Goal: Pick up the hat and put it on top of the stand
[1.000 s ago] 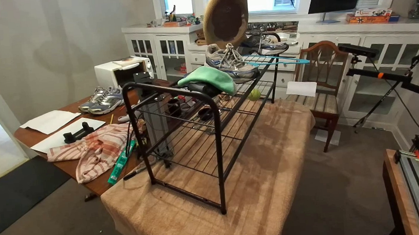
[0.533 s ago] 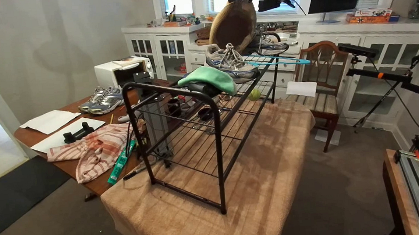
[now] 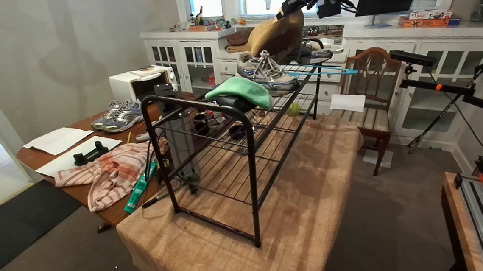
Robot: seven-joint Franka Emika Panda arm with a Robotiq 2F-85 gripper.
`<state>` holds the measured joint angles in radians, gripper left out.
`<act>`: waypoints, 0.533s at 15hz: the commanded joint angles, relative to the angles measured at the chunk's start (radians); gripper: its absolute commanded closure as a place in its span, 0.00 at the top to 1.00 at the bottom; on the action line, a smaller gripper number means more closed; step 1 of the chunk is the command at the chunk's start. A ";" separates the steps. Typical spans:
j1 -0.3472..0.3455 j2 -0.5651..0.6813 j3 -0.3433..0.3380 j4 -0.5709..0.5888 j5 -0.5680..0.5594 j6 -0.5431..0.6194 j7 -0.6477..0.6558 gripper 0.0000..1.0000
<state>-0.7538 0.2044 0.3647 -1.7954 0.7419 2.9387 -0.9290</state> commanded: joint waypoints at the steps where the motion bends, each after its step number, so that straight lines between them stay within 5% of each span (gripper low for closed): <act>1: 0.028 -0.103 -0.064 -0.103 -0.132 -0.074 0.167 0.01; 6: 0.049 -0.162 -0.127 -0.135 -0.428 -0.172 0.497 0.01; 7: 0.169 -0.169 -0.258 -0.126 -0.464 -0.238 0.550 0.01; 8: 0.195 -0.162 -0.288 -0.114 -0.512 -0.278 0.612 0.01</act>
<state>-0.6879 0.0698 0.2259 -1.9002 0.3458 2.7793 -0.4751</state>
